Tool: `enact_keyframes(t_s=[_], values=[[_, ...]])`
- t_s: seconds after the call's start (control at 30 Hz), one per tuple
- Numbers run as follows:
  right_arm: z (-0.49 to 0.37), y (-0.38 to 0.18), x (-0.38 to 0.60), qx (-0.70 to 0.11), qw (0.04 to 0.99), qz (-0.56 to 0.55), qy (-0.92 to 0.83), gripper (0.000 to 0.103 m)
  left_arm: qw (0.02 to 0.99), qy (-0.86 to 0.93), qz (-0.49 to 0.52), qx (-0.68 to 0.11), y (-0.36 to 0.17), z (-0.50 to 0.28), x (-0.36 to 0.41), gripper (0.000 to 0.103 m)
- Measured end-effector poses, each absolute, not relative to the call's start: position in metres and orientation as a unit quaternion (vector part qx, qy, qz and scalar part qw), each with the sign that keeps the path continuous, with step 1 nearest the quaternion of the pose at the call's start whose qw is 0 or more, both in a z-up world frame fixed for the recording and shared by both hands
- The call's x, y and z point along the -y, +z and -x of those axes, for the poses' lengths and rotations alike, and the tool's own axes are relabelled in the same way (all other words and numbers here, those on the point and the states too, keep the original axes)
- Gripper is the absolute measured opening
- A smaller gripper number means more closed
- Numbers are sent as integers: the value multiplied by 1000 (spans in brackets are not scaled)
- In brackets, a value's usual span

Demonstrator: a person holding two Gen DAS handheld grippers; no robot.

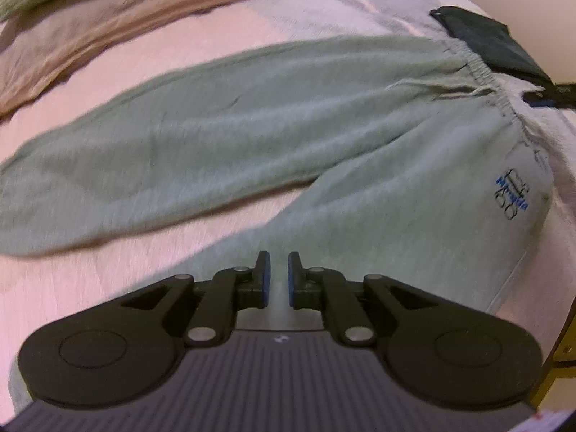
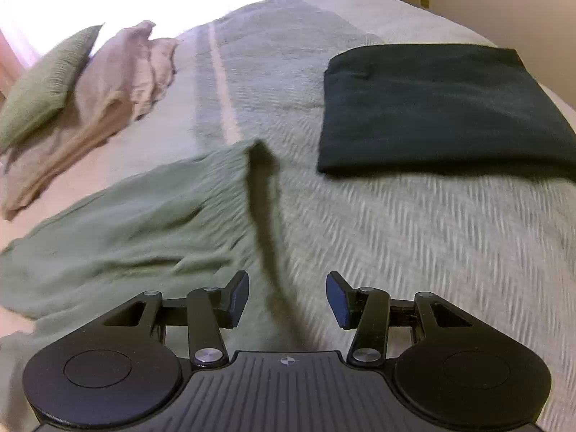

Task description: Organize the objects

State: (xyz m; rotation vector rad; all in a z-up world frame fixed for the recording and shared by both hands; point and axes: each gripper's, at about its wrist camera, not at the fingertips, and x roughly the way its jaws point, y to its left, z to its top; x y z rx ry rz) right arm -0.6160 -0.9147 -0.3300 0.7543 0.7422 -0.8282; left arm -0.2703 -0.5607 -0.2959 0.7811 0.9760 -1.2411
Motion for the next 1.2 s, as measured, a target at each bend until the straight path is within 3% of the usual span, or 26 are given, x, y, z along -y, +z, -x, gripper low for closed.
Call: enact_keyframes(t_s=[0.2, 0.47, 0.53, 0.73, 0.97, 1.2], values=[[615, -357, 871, -391, 757, -365, -376, 50, 632, -510, -345, -470, -322, 265, 524, 16], [596, -333, 819, -397, 761, -332, -391, 52, 650, -460, -329, -508, -330, 249, 436, 22], [584, -335, 803, -428, 755, -305, -394, 52, 660, -444, -320, -515, -328, 246, 412, 27], [570, -357, 783, -501, 689, -304, -426, 52, 686, -394, -296, -535, -323, 231, 335, 27], [523, -312, 734, -506, 701, -256, -433, 52, 707, -386, -254, -535, -292, 207, 280, 28], [476, -250, 651, -464, 717, -280, -438, 65, 721, -414, -223, -509, -231, 176, 259, 46]])
